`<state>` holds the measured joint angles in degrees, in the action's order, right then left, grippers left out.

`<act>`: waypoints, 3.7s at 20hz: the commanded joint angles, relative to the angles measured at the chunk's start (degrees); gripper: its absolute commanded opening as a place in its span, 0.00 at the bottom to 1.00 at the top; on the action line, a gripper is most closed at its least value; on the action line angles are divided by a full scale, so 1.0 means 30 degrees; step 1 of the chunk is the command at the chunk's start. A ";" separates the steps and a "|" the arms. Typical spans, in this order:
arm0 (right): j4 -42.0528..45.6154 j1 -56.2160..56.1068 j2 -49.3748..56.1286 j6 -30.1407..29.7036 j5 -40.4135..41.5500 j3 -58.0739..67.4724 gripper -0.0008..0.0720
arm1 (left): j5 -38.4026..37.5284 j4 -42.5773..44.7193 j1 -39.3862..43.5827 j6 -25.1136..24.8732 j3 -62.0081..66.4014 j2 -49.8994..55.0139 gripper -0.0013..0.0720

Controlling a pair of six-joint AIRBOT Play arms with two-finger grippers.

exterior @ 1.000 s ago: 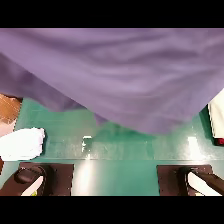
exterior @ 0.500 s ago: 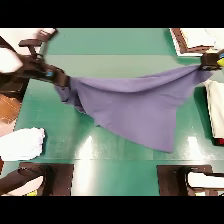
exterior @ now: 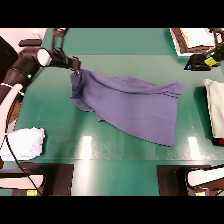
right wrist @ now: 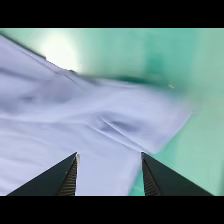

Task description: Fold the shirts.

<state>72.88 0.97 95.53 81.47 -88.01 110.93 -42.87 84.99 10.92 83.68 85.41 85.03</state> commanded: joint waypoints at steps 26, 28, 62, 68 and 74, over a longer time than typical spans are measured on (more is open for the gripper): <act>-0.5974 0.0976 -0.9041 -0.1173 0.4269 -1.5322 0.63 | 0.2645 -1.1045 -0.0954 0.1807 -1.4477 -0.3745 0.59; -0.5967 0.0976 -0.9049 -0.1173 0.4284 -1.5322 0.63 | 0.2645 -1.1052 -0.0954 0.2018 -1.4477 -0.3738 0.53; -0.3701 -0.1027 -1.1322 0.0328 0.3963 -2.4115 0.03 | -0.7300 -0.4335 -0.1450 -0.0299 -0.9916 -0.9683 0.05; -0.3286 0.1566 -1.5249 0.0335 0.2514 -1.4134 0.03 | -1.0244 -0.3657 -0.1450 -0.0554 -0.0058 -0.9683 0.05; -0.3279 0.5020 -1.5023 0.0328 -0.0219 -0.1821 0.03 | -1.1417 -0.3672 -0.1450 -0.0255 1.1387 -0.9683 0.05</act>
<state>62.92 11.75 50.04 82.43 -84.16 89.45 -75.16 73.60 6.61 82.21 104.99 55.99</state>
